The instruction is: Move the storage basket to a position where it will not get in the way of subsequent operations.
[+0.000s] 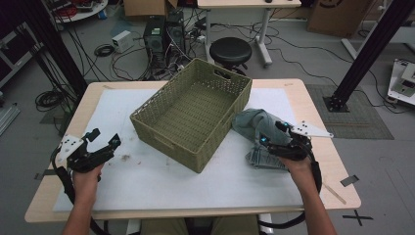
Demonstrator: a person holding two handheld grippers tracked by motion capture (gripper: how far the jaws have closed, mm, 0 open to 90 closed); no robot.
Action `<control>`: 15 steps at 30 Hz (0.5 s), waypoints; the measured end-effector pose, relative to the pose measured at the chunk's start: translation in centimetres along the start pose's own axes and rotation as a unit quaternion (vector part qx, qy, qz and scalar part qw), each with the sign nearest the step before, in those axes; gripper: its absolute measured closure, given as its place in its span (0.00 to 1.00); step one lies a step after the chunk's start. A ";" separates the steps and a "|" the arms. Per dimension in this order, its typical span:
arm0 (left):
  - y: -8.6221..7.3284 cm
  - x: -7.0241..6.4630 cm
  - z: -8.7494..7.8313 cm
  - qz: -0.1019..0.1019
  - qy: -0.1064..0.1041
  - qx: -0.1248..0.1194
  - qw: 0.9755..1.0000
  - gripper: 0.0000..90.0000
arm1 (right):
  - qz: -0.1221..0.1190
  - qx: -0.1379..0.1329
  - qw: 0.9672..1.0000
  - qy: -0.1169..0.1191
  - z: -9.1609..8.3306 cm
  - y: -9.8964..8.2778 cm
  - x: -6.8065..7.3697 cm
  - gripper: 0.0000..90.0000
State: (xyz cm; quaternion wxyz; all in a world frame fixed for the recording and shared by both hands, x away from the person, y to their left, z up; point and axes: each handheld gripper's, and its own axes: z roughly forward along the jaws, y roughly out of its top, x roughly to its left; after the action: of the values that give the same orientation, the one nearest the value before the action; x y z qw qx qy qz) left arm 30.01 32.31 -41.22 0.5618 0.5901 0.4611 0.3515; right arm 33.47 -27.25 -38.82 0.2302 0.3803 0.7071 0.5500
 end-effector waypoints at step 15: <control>2.3 0.5 2.6 0.011 -0.044 0.021 0.999 0.22 | -0.031 0.030 0.997 0.062 3.1 0.6 5.0 0.21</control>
State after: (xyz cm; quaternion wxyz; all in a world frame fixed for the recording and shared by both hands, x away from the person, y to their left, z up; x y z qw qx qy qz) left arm 32.90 32.03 -39.27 0.5655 0.6217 0.4363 0.3215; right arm 32.93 -21.36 -38.67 0.1915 0.3302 0.7472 0.5440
